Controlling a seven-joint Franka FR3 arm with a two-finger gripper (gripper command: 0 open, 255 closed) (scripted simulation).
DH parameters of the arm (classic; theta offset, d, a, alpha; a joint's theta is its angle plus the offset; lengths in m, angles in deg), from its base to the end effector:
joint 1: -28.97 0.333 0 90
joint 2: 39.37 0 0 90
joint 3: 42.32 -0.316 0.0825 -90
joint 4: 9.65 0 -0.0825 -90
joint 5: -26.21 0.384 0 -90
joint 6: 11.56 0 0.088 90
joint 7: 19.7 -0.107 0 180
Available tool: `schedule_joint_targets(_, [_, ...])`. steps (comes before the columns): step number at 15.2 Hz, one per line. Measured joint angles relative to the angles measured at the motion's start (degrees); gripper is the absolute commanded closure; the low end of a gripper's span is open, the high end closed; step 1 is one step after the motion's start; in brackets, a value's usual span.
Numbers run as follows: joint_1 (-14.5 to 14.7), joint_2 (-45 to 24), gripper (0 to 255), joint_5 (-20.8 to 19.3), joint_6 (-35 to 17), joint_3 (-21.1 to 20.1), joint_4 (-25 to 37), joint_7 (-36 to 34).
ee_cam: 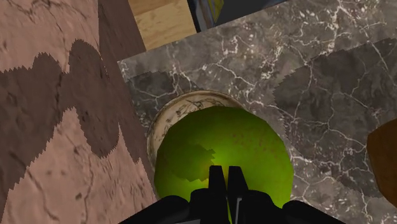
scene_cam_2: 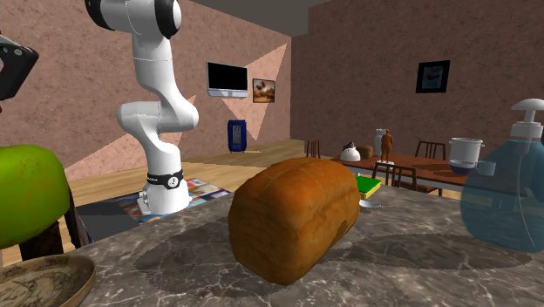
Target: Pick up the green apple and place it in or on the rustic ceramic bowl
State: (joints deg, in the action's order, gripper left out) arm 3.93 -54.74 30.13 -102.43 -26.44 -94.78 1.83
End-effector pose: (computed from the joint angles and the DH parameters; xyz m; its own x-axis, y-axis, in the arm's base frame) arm 0.4878 -0.3882 0.5121 0.9333 -0.3272 -0.1481 -0.3379 -0.9397 -0.0529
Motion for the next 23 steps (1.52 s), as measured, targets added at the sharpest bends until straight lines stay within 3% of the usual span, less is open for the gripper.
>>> schedule_joint_targets(12, [0.2, -0.3, 255, 0.2, -8.9, -0.2, -8.5, 0.2])
schedule_joint_targets(19, [0.2, -0.5, 255, 0.2, -9.4, -0.2, -8.8, 0.3])
schedule_joint_targets(20, [0.2, -0.6, 0, 0.2, -9.4, -0.2, -8.8, 0.3])
schedule_joint_targets(23, [0.2, -0.6, 0, 0.3, -9.4, -0.2, -8.8, 0.2])
